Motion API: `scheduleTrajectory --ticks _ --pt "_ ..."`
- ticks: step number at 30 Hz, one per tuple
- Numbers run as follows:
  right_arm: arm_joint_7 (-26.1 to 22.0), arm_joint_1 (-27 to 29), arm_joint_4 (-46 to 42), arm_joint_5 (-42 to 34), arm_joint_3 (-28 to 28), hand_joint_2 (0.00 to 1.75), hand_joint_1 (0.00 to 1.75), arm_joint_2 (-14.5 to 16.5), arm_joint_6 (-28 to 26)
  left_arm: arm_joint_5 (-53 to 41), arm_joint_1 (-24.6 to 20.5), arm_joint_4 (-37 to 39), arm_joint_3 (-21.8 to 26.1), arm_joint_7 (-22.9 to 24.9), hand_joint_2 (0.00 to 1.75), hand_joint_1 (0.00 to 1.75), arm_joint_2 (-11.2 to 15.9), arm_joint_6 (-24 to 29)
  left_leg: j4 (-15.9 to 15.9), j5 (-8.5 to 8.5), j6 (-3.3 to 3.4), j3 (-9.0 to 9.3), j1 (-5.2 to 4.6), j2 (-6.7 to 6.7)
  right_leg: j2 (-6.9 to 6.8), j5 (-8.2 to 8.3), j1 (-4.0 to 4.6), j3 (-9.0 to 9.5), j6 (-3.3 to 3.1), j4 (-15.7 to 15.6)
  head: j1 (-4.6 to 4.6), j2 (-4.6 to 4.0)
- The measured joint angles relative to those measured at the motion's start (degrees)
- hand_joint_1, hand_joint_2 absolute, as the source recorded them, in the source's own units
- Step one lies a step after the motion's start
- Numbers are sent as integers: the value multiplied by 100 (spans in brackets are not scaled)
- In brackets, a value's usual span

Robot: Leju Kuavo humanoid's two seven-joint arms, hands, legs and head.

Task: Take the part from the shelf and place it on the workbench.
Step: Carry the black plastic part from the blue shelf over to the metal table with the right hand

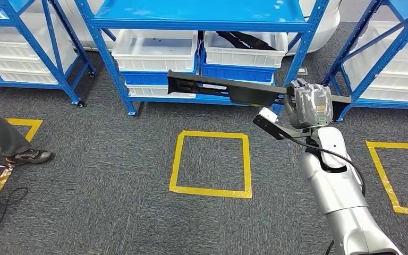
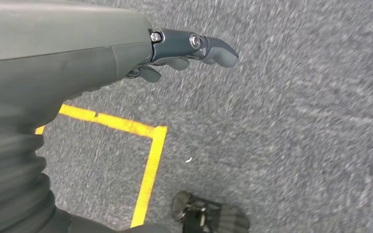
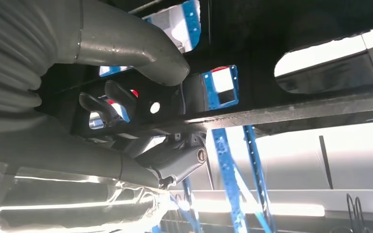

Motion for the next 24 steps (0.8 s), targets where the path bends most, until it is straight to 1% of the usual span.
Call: scheduleTrajectory --ticks 1,2,3,4,5,6,7,8,9,10,11,12,13,14,15,16,17,18,19,20,21,22,23,24 --pt "-4 -11 0 1 -2 175 175 3 -1 1 -3 -1 1 -4 175 0 7 2 80 39 -46 -105 -3 -4 10 -18 -6 88 -35 -194 10 -1" --pt "-7 -14 2 2 -5 175 175 5 -1 8 1 -2 2 -9 175 0 13 5 130 95 -81 -184 -16 -13 21 -59 2 96 -118 -269 7 -1" --pt "-9 -6 7 4 -7 175 175 9 -2 16 16 -1 4 -13 175 0 12 8 143 160 -101 -233 -20 -20 23 -18 5 16 -233 -243 2 -1" --pt "-9 -3 20 4 -9 175 175 13 -1 27 40 3 9 -16 175 0 13 10 144 196 -117 -281 -11 -23 10 26 -19 -60 -328 -218 -10 -1" --pt "-10 1 32 5 -9 175 175 23 1 37 63 8 15 -18 175 0 15 11 178 128 -139 -327 4 -17 1 88 -15 -138 -414 -194 -26 0" --pt "-11 2 42 5 -9 175 175 34 2 42 81 12 21 -19 175 0 16 13 257 -33 -162 -374 19 -11 -8 153 -10 -215 -486 -183 -27 0" --pt "-14 -7 48 6 -9 175 175 44 4 45 89 15 27 -22 175 0 15 14 517 -378 -193 -428 30 -4 -12 236 2 -299 -545 -180 -38 0" --pt "-17 -13 49 6 -10 175 175 51 5 46 86 15 30 -26 175 0 14 16 823 -737 -217 -472 32 0 -12 312 16 -383 -580 -178 -44 0" --pt "-19 -22 49 7 -10 175 175 54 5 47 80 15 33 -30 175 0 13 17 1155 -1034 -231 -505 34 1 -15 381 29 -456 -597 -177 -46 0" --pt "-21 -29 50 7 -10 175 175 56 7 47 72 15 35 -33 175 0 12 17 1527 -1272 -237 -523 35 3 -19 453 47 -541 -609 -175 -51 0" --pt "-22 -31 50 7 -10 175 175 56 8 46 66 15 36 -35 175 0 12 17 1757 -1320 -226 -502 35 3 -23 508 64 -607 -615 -175 -51 0" --pt "-22 -32 51 7 -10 175 175 57 10 45 61 15 37 -37 175 0 12 17 1927 -1290 -202 -435 33 2 -27 573 85 -686 -620 -174 -49 0" --pt "-22 -33 51 7 -10 175 175 57 11 44 58 15 38 -38 175 0 11 17 2003 -1196 -165 -318 26 1 -29 643 110 -770 -624 -175 -51 0" --pt "-23 -39 51 7 -11 175 175 58 11 44 52 14 39 -38 175 0 10 17 1902 -1072 -103 -96 10 -2 -27 718 137 -856 -626 -177 -51 0" --pt "-23 -48 50 7 -13 175 175 59 11 43 41 9 40 -39 175 0 12 18 1636 -1044 -13 215 -19 -5 -25 798 155 -928 -630 -182 -50 0" --pt "-24 -58 43 7 -15 175 175 64 11 43 23 0 41 -41 175 0 21 19 1222 -1160 78 580 -47 -3 -24 876 172 -977 -621 -198 -47 0" --pt "-24 -69 35 8 -20 175 175 67 11 42 0 -10 42 -44 175 0 30 21 821 -1304 128 900 -79 1 -31 956 168 -997 -601 -239 -40 0" --pt "-24 -84 28 8 -24 175 175 74 11 40 -19 -19 43 -46 175 0 37 24 499 -1439 159 1083 -116 4 -46 1046 141 -984 -566 -305 -40 0" --pt "-24 -96 23 10 -26 175 175 82 11 40 -31 -23 43 -49 175 0 44 26 293 -1473 163 1149 -148 6 -60 1142 116 -958 -519 -395 -55 0" --pt "-24 -103 24 11 -29 175 175 85 11 40 -35 -23 44 -50 175 0 45 27 202 -1358 169 1109 -185 7 -69 1257 95 -927 -472 -513 -74 0" --pt "-24 -106 31 11 -29 175 175 84 11 43 -34 -21 45 -50 175 0 46 28 86 -1189 201 1061 -192 11 -65 1324 95 -918 -449 -596 -95 0" --pt "-25 -103 37 8 -31 175 175 75 11 46 -33 -20 46 -50 175 0 47 27 -31 -1013 228 1014 -187 19 -52 1258 112 -935 -463 -615 -107 0" --pt "-30 -103 43 3 -33 175 175 62 10 48 -32 -19 48 -50 175 0 45 27 -134 -844 250 943 -173 28 -38 1058 130 -992 -506 -524 -103 0" --pt "-34 -110 50 -3 -36 175 175 50 8 49 -31 -18 50 -53 175 0 41 27 -197 -700 249 851 -152 36 -29 742 138 -1063 -568 -288 -93 0"
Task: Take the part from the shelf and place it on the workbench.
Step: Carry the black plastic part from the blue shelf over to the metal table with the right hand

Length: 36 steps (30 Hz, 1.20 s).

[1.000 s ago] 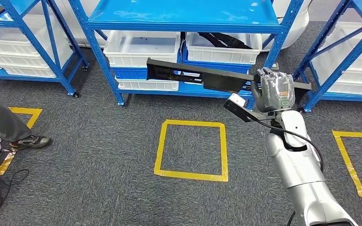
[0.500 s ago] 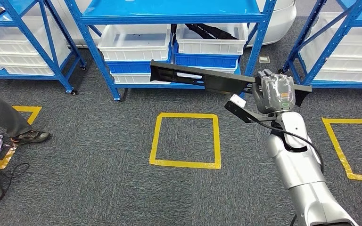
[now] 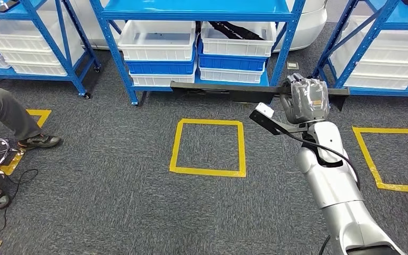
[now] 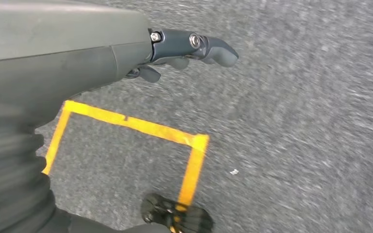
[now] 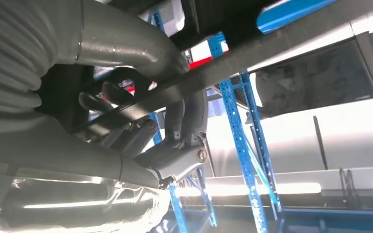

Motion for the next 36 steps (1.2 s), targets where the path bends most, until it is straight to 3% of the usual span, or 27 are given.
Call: scheduleTrajectory --ticks 1,2,3,5,6,7,8,10,11,12,13,15,17,18,19,20,23,25,27,29,30,33,34,35,36 --pt "-7 -7 2 -8 -3 175 175 -8 -2 -1 1 0 3 -8 175 0 -8 1 -20 110 -2 -115 0 3 6 -331 -1 -74 -37 355 8 0" --pt "-16 -11 6 -14 -4 175 175 -13 -4 -3 3 0 7 -18 175 0 -17 6 -17 213 -15 -238 3 6 6 -544 -6 -138 -27 779 15 0" --pt "-24 -11 10 -18 -5 175 175 -15 -5 -5 5 0 10 -27 175 0 -28 10 -11 314 -37 -358 7 8 6 -597 -13 -169 32 1184 22 0" --pt "-37 -9 26 -22 -5 175 175 -19 -5 -9 8 0 17 -36 175 0 -51 19 7 528 -92 -632 17 14 6 -271 -27 -98 248 1717 28 0" --pt "-38 -9 31 -23 -5 175 175 -18 -5 -10 9 0 19 -37 175 0 -61 19 19 621 -122 -763 23 15 6 -89 -33 41 331 1739 30 0" --pt "-38 -12 35 -24 -5 175 175 -17 -5 -11 10 -1 20 -39 175 0 -66 21 52 714 -164 -900 18 15 7 -91 -43 349 352 1501 31 0" --pt "-38 -15 34 -24 -5 175 175 -10 -7 -14 11 -1 21 -44 175 0 -69 24 107 782 -203 -1010 6 17 10 -311 -31 767 304 1000 32 0" --pt "-38 -20 37 -24 -6 175 175 3 -13 -18 15 -2 25 -58 175 0 -63 30 199 921 -267 -1167 -29 13 17 -908 -20 1403 113 42 19 0" --pt "-39 -11 43 -24 -4 175 175 10 -18 -19 24 -2 27 -64 175 0 -56 32 218 984 -278 -1211 -27 12 19 -1055 -22 1524 51 -203 14 0" --pt "-40 5 56 -25 -2 175 175 13 -21 -19 42 0 30 -69 175 0 -45 33 216 1042 -293 -1240 -13 7 15 -1065 -49 1495 3 -225 7 0" --pt "-42 29 69 -24 1 175 175 20 -24 -18 68 3 33 -69 175 0 -36 35 252 1005 -316 -1267 12 2 9 -1019 -71 1484 -26 -213 1 0" --pt "-42 48 85 -21 3 175 175 31 -27 -16 116 11 37 -65 175 0 -33 38 627 638 -409 -1384 62 -3 -6 -941 -81 1452 -92 -194 -4 0" --pt "-41 44 87 -19 2 175 175 38 -30 -15 133 15 38 -63 175 0 -37 40 1426 111 -484 -1607 113 -3 -11 -878 -76 1412 -117 -191 -6 0" --pt "-41 46 87 -20 2 175 175 40 -31 -15 133 15 38 -62 175 0 -37 40 1795 -49 -504 -1695 137 -2 -11 -856 -73 1389 -112 -190 -11 0" --pt "-40 49 87 -20 3 175 175 42 -32 -15 133 15 38 -62 175 0 -37 40 1991 -102 -511 -1698 157 -2 -9 -839 -72 1373 -105 -189 -9 0" --pt "-40 52 87 -19 3 175 175 43 -32 -15 133 15 38 -62 175 0 -37 40 1973 -66 -506 -1601 169 -2 -7 -829 -71 1365 -96 -188 -13 0" --pt "-39 38 80 -22 2 175 175 46 -33 -15 128 15 40 -61 175 0 -33 41 957 219 -425 -874 166 -43 1 -818 -63 1360 -74 -190 -8 0" --pt "-36 17 69 -25 1 175 175 56 -34 -15 123 15 43 -55 175 0 -29 43 538 232 -377 -621 126 -78 5 -800 -52 1333 -37 -201 -6 0" --pt "-31 5 57 -25 -3 175 175 66 -36 -10 119 15 45 -45 175 0 -27 48 446 224 -341 -595 84 -68 7 -774 -41 1320 36 -250 -10 0" --pt "-27 -9 43 -26 -15 175 175 58 -37 -7 111 15 46 -38 175 0 -32 51 294 277 -265 -542 85 -44 6 -851 -18 1248 65 -161 7 0" --pt "-27 -21 37 -26 -22 175 175 52 -38 -8 105 15 47 -37 175 0 -36 51 225 311 -223 -520 88 -36 8 -961 -3 1134 42 48 17 0" --pt "-25 -30 46 -28 -29 175 175 43 -38 -7 91 15 48 -35 175 0 -40 51 182 349 -165 -535 56 -43 14 -1363 6 543 -54 1150 31 0" --pt "-25 -21 50 -27 -29 175 175 42 -38 -7 92 15 49 -32 175 0 -42 51 183 354 -159 -542 39 -50 14 -1384 9 419 -41 1346 34 0" --pt "-25 -15 54 -26 -29 175 175 42 -38 -7 94 16 49 -29 175 0 -44 51 184 360 -155 -546 24 -59 14 -1314 15 402 -8 1323 37 0" --pt "-25 -12 54 -25 -29 175 175 42 -38 -7 96 16 50 -25 175 0 -47 50 186 367 -156 -547 9 -65 13 -1168 23 501 31 1074 38 0"
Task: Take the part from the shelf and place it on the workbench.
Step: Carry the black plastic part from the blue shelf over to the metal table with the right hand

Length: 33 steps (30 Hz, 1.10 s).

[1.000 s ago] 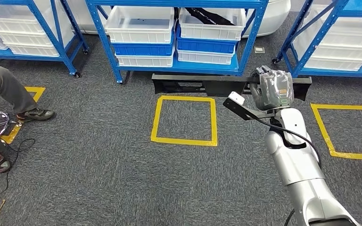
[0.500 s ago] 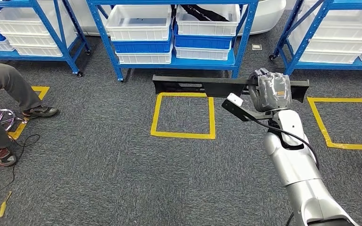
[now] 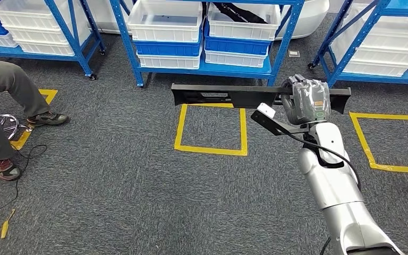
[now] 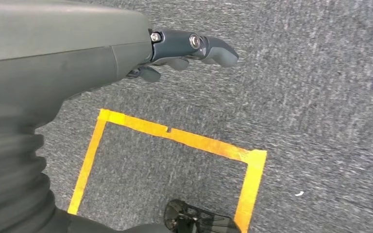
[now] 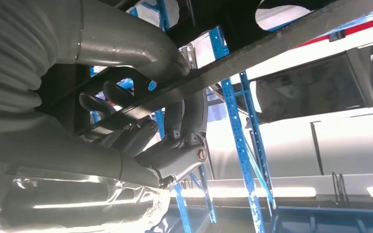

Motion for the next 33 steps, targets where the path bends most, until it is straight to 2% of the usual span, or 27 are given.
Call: scheduleTrajectory --ticks 1,2,3,4,7,8,9,10,12,13,14,15,17,18,19,22,24,25,27,28,29,30,32,33 --pt "0 -2 -1 1 0 175 175 0 1 0 1 1 1 3 175 0 -3 -1 7 7 -5 -2 -12 -5 -2 185 8 179 34 -396 2 0" --pt "0 -8 -1 1 -1 175 175 1 1 0 -1 1 1 4 175 0 -6 -1 27 12 -18 -15 -31 -9 -7 350 19 355 39 -792 3 0" --pt "0 -16 -2 2 -2 175 175 3 2 0 -3 1 3 4 175 0 -8 -1 50 16 -33 -33 -48 -10 -9 478 25 491 21 -1092 3 0" --pt "1 -24 -3 4 -3 175 175 6 4 0 -3 1 5 7 175 0 -8 0 71 22 -53 -55 -61 -10 -10 555 33 558 -11 -1261 2 0" --pt "2 -40 -4 14 -8 175 175 16 11 1 5 3 31 19 175 0 -4 3 101 47 -132 -108 -47 -6 -7 654 22 558 -122 -1324 4 0" --pt "3 -46 -4 16 -9 175 175 26 15 1 8 3 40 20 175 0 -1 4 169 -13 -174 -141 -29 -5 -9 682 -1 556 -157 -1333 -1 0" --pt "5 -55 -4 14 -10 175 175 37 26 1 10 3 47 22 175 0 2 4 334 -144 -224 -207 -5 -5 -10 706 -30 553 -186 -1342 -12 0" --pt "7 -63 -3 7 -11 175 175 49 46 0 11 3 52 25 175 0 4 3 626 -347 -285 -316 32 -4 -12 723 -44 546 -205 -1345 -21 0" --pt "11 -69 4 -12 -14 175 175 68 87 -1 14 4 58 31 175 0 1 -1 1385 -772 -395 -593 111 2 -12 740 -45 524 -223 -1342 -36 0" --pt "11 -69 13 -20 -14 175 175 75 99 -2 15 5 60 32 175 0 1 -3 1658 -883 -430 -680 147 4 -11 747 -46 514 -222 -1340 -37 0" --pt "11 -67 21 -26 -15 175 175 80 103 -4 16 5 61 33 175 0 1 -6 1723 -883 -454 -669 176 6 -10 753 -51 508 -220 -1338 -38 0" --pt "11 -67 27 -30 -16 175 175 84 105 -6 16 5 61 33 175 0 1 -8 1548 -778 -467 -540 198 7 -8 757 -59 508 -212 -1338 -39 0" --pt "11 -72 31 -36 -20 175 175 90 107 -9 12 5 61 33 175 0 1 -10 758 -470 -461 -63 222 3 -5 762 -73 515 -198 -1340 -39 0" --pt "11 -82 31 -37 -24 175 175 92 106 -10 9 5 61 33 175 0 1 -10 407 -372 -441 133 212 -1 -3 769 -64 510 -175 -1342 -36 0" --pt "11 -92 31 -37 -26 175 175 96 106 -10 6 5 61 33 175 0 1 -10 200 -336 -414 240 195 -4 -2 777 -57 496 -141 -1345 -36 0" --pt "11 -102 33 -39 -31 175 175 101 107 -12 6 5 62 33 175 0 2 -10 88 -321 -289 251 148 0 -2 799 -40 450 -11 -1369 -35 0" --pt "10 -108 33 -41 -38 175 175 96 107 -15 2 5 63 33 175 0 -8 -10 -17 -247 -171 279 146 10 -2 693 -22 350 4 -1213 -18 0" --pt "10 -111 33 -44 -45 175 175 92 107 -16 -2 4 63 33 175 0 -13 -10 -64 -213 -121 287 147 14 -1 558 -13 220 -32 -957 -4 0" --pt "9 -103 43 -48 -53 175 175 86 108 -17 -4 4 63 33 175 0 -15 -10 -71 -190 -77 254 119 10 2 230 -13 -153 -113 -187 14 0" --pt "9 -88 50 -49 -56 175 175 83 109 -17 -2 5 63 33 175 0 -15 -11 -69 -185 -71 241 106 6 2 127 -13 -309 -118 132 20 0" --pt "9 -74 57 -48 -57 175 175 80 111 -17 1 5 63 33 175 0 -18 -13 -65 -180 -67 231 95 2 2 109 -13 -369 -97 260 22 0" --pt "9 -66 61 -46 -57 175 175 78 113 -17 4 5 63 33 175 0 -22 -14 -59 -178 -67 227 87 -1 1 184 -12 -308 -57 150 25 0" --pt "9 -67 62 -45 -60 175 175 77 114 -17 5 5 63 33 175 0 -30 -16 -27 -184 -81 219 76 -4 -7 476 -15 86 25 -591 30 0" --pt "9 -75 61 -45 -61 175 175 78 114 -17 2 5 63 33 175 0 -31 -16 7 -196 -100 202 60 -4 -7 600 -7 288 33 -962 33 0"
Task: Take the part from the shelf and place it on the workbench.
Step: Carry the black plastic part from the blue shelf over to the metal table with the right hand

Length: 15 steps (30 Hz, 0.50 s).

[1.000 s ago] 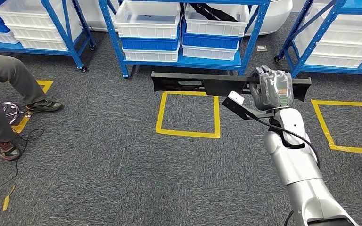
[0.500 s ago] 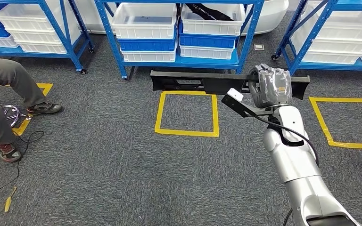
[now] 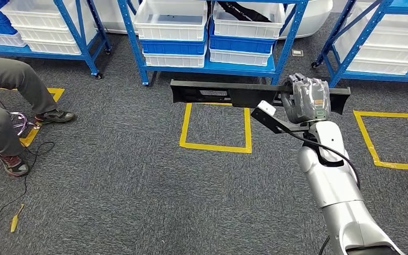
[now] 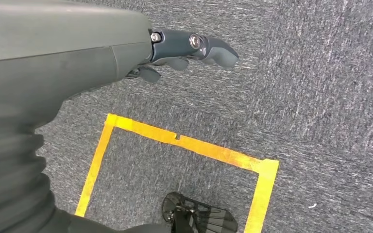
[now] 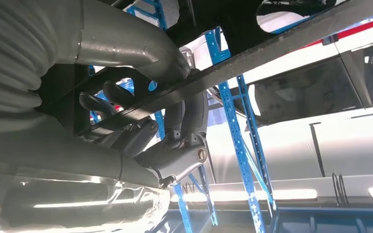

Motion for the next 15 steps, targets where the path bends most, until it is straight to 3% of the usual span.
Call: scheduleTrajectory --ticks 2,5,6,9,11,13,15 --pt "0 -4 -1 1 -1 175 175 2 0 0 -2 0 1 0 175 0 1 1 52 -12 -49 -36 -28 0 3 112 15 195 -38 -371 -1 0" --pt "0 2 -1 2 -1 175 175 4 0 0 4 0 2 0 175 0 7 3 96 -25 -117 -63 -9 3 15 155 0 199 -122 -384 -4 0" --pt "0 -1 -1 2 -1 175 175 5 0 0 4 0 2 0 175 0 11 3 202 -111 -152 -103 8 4 16 170 -16 204 -155 -391 -9 0" --pt "0 -6 -1 2 -1 175 175 17 0 0 4 0 3 0 175 0 15 2 1161 -680 -274 -501 70 8 15 203 -27 183 -228 -399 -24 0" --pt "0 3 0 2 -1 175 175 22 0 0 8 0 3 0 175 0 15 3 1690 -879 -308 -716 96 9 15 219 -19 157 -242 -397 -24 0" --pt "0 10 0 2 -1 175 175 22 0 0 11 0 3 0 175 0 16 3 1474 -704 -292 -556 102 9 17 232 -16 155 -244 -397 -25 0" --pt "0 7 -1 2 -1 175 175 23 0 0 10 0 4 0 175 0 18 2 826 -398 -239 -168 97 7 17 239 -14 174 -240 -399 -26 0"
